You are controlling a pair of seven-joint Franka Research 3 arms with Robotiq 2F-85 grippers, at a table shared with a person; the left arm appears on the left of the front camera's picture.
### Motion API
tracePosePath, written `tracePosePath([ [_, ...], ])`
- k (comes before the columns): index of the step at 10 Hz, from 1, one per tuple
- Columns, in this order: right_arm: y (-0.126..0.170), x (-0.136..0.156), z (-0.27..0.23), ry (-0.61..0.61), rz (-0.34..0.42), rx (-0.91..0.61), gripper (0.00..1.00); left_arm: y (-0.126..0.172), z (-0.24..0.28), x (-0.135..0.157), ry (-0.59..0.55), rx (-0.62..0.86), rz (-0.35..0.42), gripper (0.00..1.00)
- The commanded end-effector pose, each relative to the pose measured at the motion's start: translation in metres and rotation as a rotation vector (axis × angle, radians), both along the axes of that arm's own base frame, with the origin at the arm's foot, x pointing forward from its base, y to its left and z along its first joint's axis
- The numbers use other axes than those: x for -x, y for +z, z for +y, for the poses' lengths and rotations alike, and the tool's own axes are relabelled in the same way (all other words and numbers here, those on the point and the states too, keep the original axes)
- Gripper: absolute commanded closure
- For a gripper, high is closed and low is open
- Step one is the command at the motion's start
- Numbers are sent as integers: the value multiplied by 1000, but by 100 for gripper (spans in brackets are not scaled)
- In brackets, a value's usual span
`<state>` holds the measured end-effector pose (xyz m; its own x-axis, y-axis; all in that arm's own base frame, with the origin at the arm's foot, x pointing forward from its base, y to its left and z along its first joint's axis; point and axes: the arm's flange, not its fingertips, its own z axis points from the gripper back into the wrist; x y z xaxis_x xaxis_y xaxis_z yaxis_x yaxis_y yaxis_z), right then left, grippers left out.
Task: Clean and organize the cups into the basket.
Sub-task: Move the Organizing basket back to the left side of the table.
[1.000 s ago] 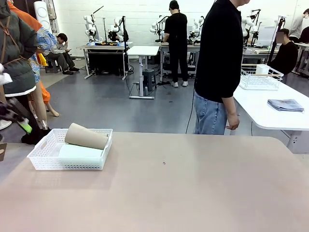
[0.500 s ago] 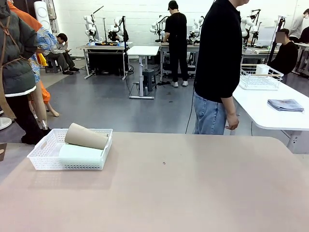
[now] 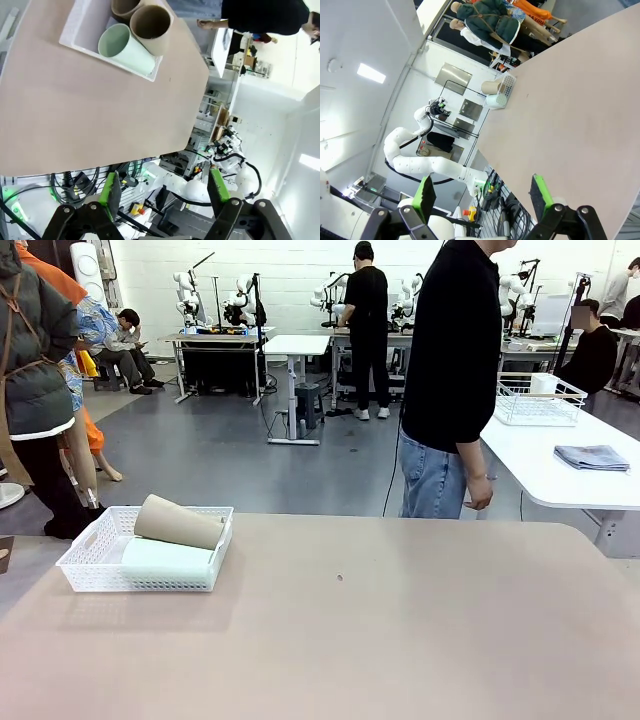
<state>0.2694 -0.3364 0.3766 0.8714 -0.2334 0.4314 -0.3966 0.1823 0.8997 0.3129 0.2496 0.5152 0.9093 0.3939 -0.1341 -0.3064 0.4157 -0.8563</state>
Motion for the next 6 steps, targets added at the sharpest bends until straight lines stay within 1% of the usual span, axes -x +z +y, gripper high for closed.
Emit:
tracePosePath([
  [1,1,0,1,-4,-3,6,0,1,26,-1,26,79,-32,11],
  [4,1,0,1,-4,-3,6,0,5,44,10,63,109,-61,11],
  [6,1,0,1,-4,-3,6,0,12,48,18,80,97,-134,11],
])
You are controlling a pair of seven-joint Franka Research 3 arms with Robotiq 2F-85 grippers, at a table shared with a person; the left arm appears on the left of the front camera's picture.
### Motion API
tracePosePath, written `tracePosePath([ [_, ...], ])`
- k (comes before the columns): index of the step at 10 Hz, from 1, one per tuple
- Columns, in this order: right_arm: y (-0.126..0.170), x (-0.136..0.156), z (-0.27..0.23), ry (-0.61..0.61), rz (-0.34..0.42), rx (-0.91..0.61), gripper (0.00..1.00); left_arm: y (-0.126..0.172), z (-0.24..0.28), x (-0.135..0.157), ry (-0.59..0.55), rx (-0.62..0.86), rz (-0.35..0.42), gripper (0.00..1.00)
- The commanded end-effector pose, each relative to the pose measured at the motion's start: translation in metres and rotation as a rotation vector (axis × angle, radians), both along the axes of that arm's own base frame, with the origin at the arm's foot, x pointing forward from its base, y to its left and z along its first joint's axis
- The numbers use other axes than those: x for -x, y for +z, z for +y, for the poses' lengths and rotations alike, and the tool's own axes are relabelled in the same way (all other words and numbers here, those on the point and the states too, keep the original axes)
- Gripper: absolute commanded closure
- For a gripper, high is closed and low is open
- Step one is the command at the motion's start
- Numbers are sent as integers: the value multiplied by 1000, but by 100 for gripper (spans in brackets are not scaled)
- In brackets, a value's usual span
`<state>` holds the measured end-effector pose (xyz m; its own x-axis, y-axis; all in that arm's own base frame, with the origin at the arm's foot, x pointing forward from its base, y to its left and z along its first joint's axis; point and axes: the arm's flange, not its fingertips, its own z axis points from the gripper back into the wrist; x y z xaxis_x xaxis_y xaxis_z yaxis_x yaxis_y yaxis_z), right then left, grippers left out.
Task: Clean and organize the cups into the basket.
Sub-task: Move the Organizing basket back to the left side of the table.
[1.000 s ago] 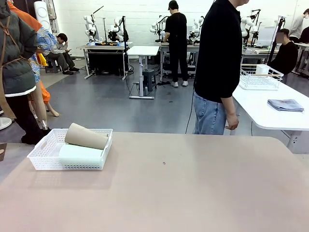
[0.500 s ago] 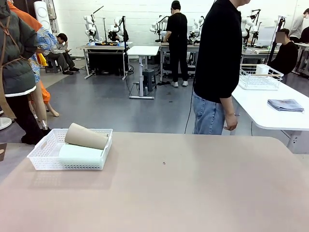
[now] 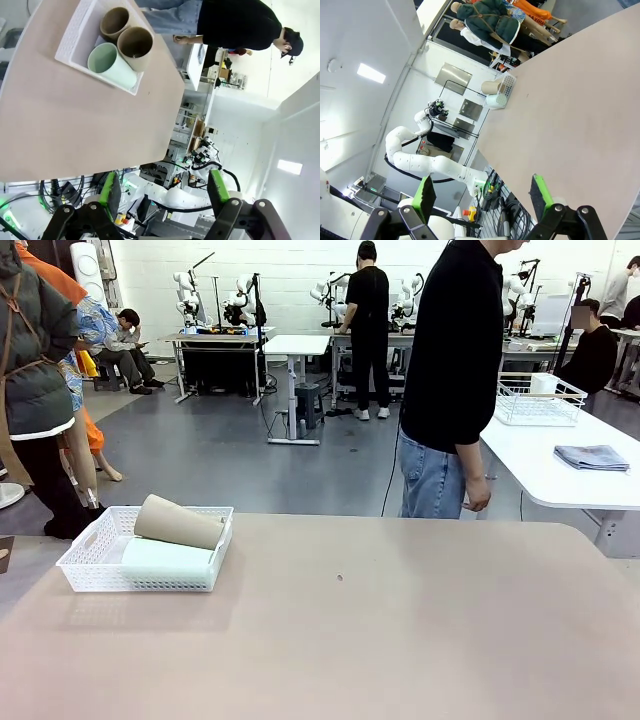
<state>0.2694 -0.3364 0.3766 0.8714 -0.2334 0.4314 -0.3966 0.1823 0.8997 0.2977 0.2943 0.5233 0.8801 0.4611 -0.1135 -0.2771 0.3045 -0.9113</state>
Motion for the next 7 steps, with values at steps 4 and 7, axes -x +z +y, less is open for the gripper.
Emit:
tracePosePath([
  [4,1,0,1,-4,-3,6,0,8,3,6,2,-19,-63,11],
  [7,1,0,1,-4,-3,6,0,8,3,6,2,-19,-63,11],
])
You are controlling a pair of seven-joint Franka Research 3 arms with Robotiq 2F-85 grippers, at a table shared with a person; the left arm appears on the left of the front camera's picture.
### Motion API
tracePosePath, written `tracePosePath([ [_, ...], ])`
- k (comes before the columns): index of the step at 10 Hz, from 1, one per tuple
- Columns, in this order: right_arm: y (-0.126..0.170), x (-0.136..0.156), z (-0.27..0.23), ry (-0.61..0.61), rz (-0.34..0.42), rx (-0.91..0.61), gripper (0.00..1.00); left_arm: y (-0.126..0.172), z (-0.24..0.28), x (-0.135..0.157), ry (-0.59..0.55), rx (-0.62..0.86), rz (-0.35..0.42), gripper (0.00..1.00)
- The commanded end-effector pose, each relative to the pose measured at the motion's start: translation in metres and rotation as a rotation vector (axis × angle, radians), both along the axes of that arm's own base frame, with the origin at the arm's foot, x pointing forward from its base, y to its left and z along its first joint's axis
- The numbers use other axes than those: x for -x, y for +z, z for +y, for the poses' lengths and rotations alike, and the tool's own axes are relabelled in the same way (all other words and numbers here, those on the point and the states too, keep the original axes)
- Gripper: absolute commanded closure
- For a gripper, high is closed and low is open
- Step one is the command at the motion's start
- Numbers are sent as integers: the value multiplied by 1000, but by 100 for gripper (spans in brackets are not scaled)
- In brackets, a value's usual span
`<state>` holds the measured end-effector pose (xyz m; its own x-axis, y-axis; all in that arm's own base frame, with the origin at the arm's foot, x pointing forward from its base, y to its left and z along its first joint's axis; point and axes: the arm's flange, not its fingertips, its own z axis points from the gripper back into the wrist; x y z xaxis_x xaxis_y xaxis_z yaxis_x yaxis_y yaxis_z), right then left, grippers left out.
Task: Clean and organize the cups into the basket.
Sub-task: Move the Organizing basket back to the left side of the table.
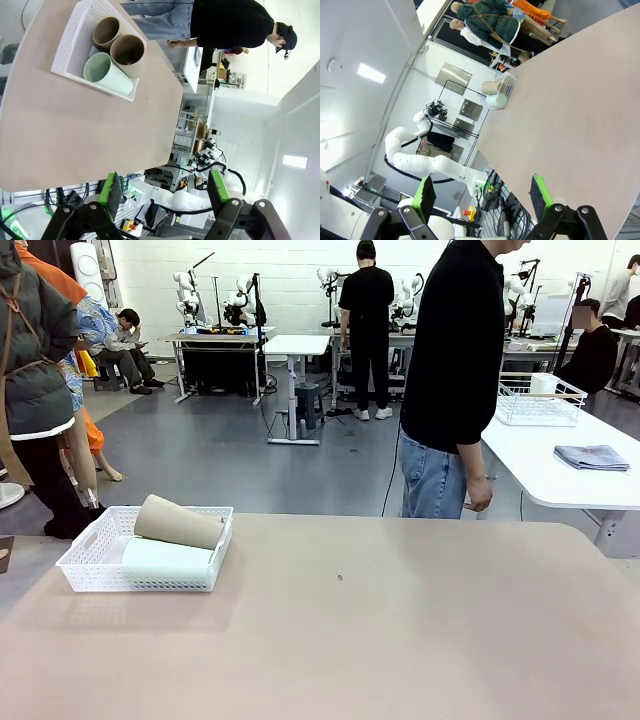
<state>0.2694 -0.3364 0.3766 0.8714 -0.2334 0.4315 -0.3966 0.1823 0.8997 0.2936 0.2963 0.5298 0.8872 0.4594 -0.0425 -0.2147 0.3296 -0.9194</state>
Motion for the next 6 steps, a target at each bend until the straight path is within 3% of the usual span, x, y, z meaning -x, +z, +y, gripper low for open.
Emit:
tracePosePath([
  [1,1,0,1,-4,-3,6,0,1,1,2,6,8,3,11],
  [6,1,0,1,-4,-3,6,0,1,1,2,6,8,3,11],
])
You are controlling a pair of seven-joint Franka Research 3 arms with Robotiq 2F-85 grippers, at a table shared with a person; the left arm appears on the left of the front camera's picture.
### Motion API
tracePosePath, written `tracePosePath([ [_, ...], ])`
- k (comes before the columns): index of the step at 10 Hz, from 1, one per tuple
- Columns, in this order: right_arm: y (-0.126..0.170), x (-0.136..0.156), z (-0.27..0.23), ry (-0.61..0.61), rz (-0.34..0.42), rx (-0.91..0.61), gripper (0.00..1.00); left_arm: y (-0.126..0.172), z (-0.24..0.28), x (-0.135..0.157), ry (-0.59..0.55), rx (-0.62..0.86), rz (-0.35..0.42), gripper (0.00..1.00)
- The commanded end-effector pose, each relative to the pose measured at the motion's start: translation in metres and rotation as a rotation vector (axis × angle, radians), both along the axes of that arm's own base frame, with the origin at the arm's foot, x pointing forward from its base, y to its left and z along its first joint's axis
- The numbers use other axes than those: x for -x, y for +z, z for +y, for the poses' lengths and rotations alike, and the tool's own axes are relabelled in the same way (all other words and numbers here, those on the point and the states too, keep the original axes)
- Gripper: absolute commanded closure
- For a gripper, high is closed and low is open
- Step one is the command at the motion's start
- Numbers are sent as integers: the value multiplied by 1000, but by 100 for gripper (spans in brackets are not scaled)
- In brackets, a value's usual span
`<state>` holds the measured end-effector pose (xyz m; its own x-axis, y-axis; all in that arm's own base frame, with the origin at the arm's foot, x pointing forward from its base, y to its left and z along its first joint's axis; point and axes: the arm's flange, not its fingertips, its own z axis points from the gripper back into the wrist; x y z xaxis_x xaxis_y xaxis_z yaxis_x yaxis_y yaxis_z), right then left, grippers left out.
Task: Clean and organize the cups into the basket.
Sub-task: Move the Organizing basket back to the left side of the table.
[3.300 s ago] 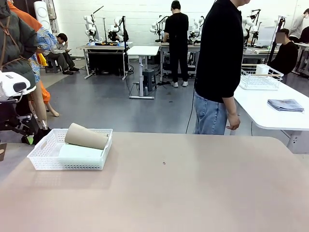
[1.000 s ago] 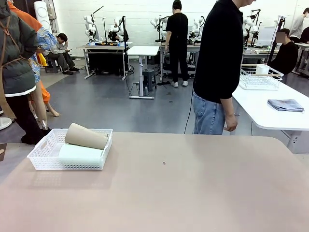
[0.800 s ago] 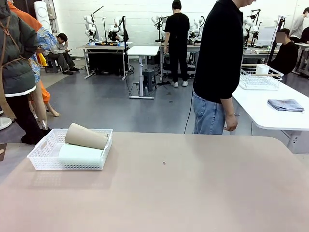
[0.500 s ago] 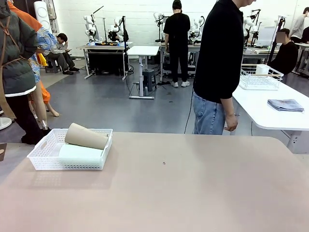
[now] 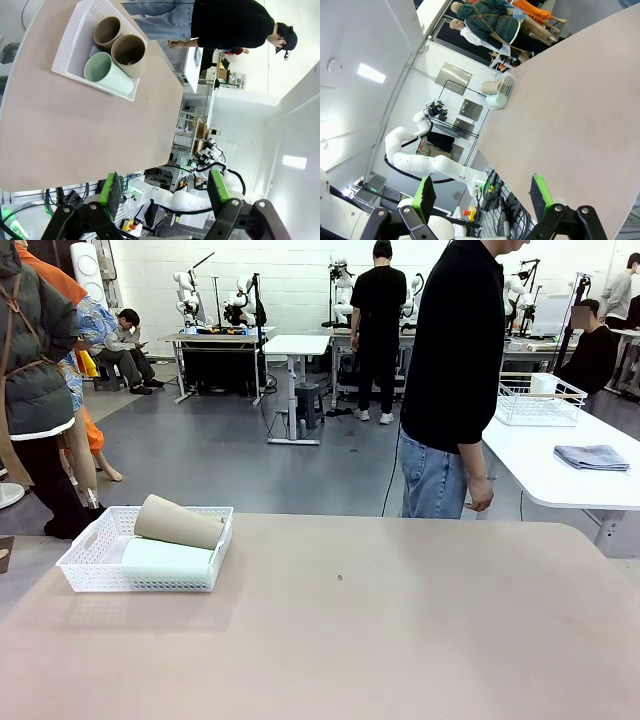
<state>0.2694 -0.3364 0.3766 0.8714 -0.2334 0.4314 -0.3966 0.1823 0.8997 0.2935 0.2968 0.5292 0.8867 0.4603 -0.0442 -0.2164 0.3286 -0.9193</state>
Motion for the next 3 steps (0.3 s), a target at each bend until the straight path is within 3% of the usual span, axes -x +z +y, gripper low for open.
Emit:
tracePosePath([
  [1,1,0,1,-4,-3,6,0,2,1,2,5,7,2,11],
  [3,1,0,1,-4,-3,6,0,2,1,2,5,7,2,11],
])
